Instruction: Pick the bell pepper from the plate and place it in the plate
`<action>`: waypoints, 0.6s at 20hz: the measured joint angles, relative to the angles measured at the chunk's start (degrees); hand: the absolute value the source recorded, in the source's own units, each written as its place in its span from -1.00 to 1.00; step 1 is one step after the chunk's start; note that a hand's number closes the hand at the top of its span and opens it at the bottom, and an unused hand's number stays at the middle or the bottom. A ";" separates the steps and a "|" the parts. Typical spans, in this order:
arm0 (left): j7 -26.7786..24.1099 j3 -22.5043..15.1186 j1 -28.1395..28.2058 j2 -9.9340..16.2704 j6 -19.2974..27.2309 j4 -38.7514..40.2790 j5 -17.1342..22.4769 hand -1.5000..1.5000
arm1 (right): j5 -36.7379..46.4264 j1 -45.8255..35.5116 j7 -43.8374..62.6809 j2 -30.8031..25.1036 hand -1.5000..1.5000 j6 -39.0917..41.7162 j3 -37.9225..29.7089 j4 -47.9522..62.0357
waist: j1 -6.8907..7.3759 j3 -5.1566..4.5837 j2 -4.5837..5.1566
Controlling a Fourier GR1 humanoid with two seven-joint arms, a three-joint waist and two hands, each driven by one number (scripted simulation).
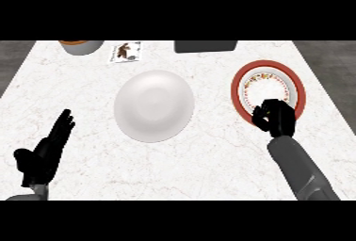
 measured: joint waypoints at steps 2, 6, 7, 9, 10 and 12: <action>-0.04 -0.04 -0.17 0.01 0.02 -0.14 -0.08 0.00 | 1.04 -1.81 3.04 3.64 1.00 -1.98 1.06 -0.55 | 0.35 0.27 0.20; -0.04 -0.70 -0.47 -0.40 -0.18 -0.56 -0.29 0.00 | 3.49 -6.37 10.70 7.90 1.00 -4.56 3.88 -0.50 | 1.63 0.67 0.71; -0.05 -0.86 -0.54 -0.45 -0.39 -0.58 -0.28 0.00 | 4.20 -7.99 12.92 8.47 1.00 -4.73 4.74 -0.24 | 2.06 0.74 0.87; 0.07 -1.26 -0.74 -0.54 -0.76 -0.78 -0.34 0.00 | 5.24 -10.87 17.47 9.29 1.00 -4.58 6.60 0.25 | 2.93 0.89 1.13; 0.14 -1.50 -1.18 -0.76 -0.69 -0.72 -0.50 0.00 | 5.64 -12.60 19.98 9.58 1.00 -4.32 7.52 0.51 | 3.34 0.95 1.29; 0.38 -2.15 -2.09 -1.37 -0.76 -0.65 -0.70 0.00 | 6.31 -16.04 25.29 9.98 1.00 -3.39 9.61 0.98 | 4.22 1.07 1.62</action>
